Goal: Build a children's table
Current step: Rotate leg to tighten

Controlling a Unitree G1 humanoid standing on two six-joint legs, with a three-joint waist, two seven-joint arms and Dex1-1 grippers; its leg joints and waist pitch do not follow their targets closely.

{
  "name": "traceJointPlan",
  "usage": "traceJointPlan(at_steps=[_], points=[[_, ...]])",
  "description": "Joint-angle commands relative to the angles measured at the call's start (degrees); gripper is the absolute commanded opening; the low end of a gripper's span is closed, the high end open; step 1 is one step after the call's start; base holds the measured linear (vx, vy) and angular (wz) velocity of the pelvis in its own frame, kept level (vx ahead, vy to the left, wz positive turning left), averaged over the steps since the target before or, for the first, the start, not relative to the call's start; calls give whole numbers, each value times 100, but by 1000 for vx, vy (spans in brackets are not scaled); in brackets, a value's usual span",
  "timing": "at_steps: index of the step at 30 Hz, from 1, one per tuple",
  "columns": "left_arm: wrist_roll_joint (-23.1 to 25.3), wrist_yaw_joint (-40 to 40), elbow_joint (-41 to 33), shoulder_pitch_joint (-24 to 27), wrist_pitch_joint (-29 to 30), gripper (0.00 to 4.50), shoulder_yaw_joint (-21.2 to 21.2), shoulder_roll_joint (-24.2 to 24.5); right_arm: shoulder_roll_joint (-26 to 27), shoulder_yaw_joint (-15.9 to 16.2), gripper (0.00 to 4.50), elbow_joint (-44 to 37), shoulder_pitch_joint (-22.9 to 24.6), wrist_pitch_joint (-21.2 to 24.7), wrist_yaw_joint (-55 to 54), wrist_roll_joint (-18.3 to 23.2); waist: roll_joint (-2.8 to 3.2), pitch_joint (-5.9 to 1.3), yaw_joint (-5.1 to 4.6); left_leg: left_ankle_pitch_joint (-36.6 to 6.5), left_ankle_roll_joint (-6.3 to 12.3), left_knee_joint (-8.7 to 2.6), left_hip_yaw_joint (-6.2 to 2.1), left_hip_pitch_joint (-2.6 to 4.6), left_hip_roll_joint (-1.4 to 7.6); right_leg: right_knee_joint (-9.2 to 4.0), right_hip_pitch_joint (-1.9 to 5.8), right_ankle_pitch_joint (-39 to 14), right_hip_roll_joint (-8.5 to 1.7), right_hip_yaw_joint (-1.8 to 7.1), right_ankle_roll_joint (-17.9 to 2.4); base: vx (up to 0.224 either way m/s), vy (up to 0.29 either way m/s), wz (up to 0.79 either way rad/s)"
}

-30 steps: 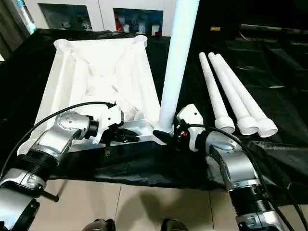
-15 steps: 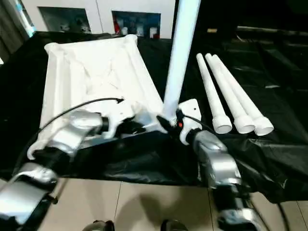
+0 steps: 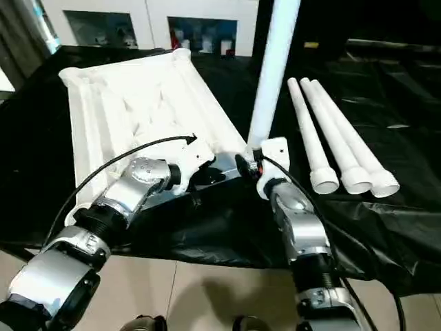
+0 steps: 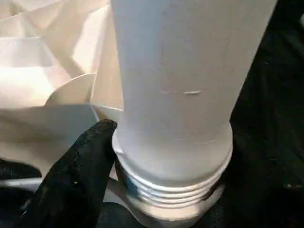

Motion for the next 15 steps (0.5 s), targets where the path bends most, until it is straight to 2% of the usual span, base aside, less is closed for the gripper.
traceJointPlan(at_steps=[1,5,8,15], points=[[-193,-560,-215,207,-322,0,-99,37,-93,100,381,-82,129,136,342,159,-72,-414,8,-648,654,-314,-46,14,160,-367,337,-452,-362,261,-1425,0,0,0],[-354,-1329,-612,474,-386,0,-131,573,-785,296,381,-788,355,346,1636,453,-64,-410,27,-594,829,-308,-48,26,193,-325,336,-203,-348,254,-1529,0,0,0],[-516,-1927,-946,654,-405,0,-117,974,-1291,449,381,-1258,511,348,2455,607,-73,-410,26,-571,863,-304,-42,19,212,-308,330,-150,-360,258,-1556,0,0,0],[-614,-2401,-1187,771,-327,0,-34,1314,-1654,588,381,-1380,582,319,3046,642,-78,-425,18,-450,877,-285,-29,19,225,-274,311,-8,-355,262,-1660,0,0,0]])
